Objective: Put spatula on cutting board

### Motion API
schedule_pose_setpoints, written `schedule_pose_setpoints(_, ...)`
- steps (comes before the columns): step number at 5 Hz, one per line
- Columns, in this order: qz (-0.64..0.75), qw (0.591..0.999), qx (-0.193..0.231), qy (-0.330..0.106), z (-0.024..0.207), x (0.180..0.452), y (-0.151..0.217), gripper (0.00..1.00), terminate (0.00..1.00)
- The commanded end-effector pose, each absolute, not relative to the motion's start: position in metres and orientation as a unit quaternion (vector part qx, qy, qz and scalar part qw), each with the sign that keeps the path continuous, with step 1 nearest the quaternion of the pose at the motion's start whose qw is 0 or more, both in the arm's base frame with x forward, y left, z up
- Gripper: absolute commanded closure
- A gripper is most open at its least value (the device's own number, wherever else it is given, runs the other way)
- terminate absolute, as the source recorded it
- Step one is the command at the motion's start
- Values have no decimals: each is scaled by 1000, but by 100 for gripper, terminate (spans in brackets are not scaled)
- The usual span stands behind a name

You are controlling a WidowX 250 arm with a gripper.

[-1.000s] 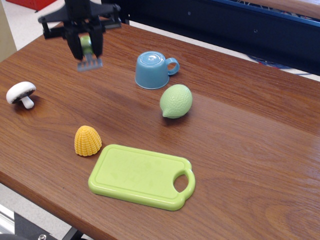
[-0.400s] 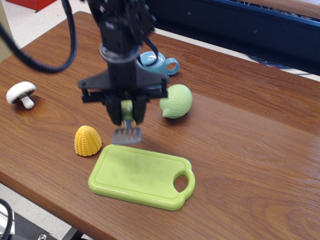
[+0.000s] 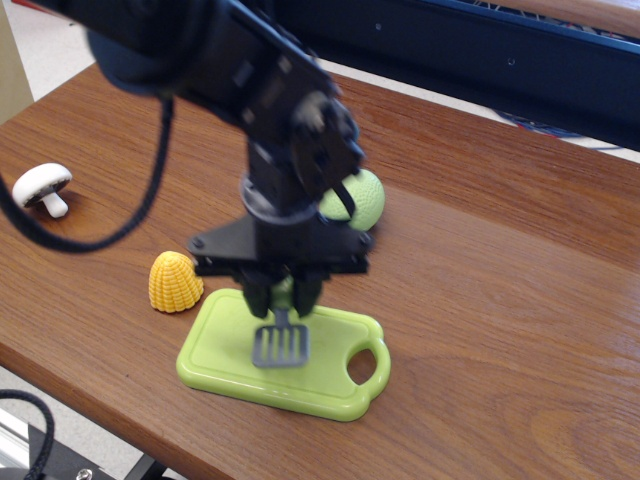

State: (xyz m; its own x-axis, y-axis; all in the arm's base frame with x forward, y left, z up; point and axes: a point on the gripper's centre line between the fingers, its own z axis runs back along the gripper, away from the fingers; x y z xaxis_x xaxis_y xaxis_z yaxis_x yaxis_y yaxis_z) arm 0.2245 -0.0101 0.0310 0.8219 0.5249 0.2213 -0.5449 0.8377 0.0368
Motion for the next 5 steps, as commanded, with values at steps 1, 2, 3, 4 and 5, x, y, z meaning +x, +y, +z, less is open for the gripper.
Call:
schedule_pose_setpoints(1, 283, 952, 57, -97, 33, 221, -9, 0, 0)
schedule_pose_setpoints(2, 287, 951, 55, -101, 42, 220, -4, 0, 0)
schedule_pose_setpoints(3, 309, 942, 52, -120, 68, 223, 6, 0, 0)
schedule_pose_setpoints(4, 310, 938, 46, -150, 100, 231, 18, 0, 0)
schedule_pose_setpoints(5, 310, 938, 46, -150, 100, 231, 18, 0, 0)
